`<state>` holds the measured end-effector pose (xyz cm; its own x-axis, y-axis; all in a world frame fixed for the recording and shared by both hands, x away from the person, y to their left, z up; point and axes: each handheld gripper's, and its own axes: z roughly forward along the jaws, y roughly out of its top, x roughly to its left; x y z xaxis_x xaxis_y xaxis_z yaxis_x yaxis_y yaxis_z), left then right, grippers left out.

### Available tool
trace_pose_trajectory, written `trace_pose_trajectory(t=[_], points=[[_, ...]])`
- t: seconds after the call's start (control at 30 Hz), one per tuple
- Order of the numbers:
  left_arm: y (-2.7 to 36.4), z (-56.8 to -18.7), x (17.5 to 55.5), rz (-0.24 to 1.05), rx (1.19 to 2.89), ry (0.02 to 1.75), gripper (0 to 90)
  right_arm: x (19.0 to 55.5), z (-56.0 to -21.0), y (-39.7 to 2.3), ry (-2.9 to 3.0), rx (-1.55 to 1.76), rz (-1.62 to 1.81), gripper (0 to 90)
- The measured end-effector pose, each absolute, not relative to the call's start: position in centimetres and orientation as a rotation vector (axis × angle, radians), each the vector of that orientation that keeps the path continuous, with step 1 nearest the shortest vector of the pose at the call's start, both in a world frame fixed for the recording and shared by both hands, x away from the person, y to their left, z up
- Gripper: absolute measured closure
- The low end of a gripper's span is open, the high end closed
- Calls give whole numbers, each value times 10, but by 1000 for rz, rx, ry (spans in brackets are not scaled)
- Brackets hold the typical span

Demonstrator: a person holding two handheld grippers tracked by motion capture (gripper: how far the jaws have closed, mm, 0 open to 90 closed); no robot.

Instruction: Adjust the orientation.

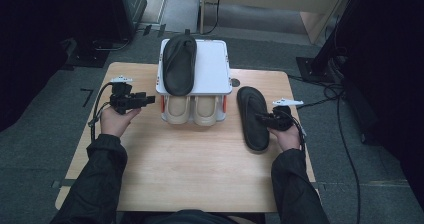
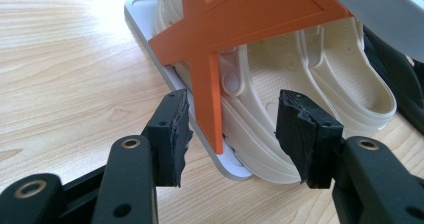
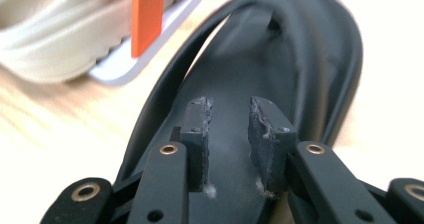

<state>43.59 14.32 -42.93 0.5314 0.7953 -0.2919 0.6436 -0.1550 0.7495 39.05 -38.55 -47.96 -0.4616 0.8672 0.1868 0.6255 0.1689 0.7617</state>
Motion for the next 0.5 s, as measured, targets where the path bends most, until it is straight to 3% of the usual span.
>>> trace_pose_trajectory(t=[0.5], points=[[144,-430,436,210,1878,1177,473,417,-475,-399,2104,1426,1161,606]])
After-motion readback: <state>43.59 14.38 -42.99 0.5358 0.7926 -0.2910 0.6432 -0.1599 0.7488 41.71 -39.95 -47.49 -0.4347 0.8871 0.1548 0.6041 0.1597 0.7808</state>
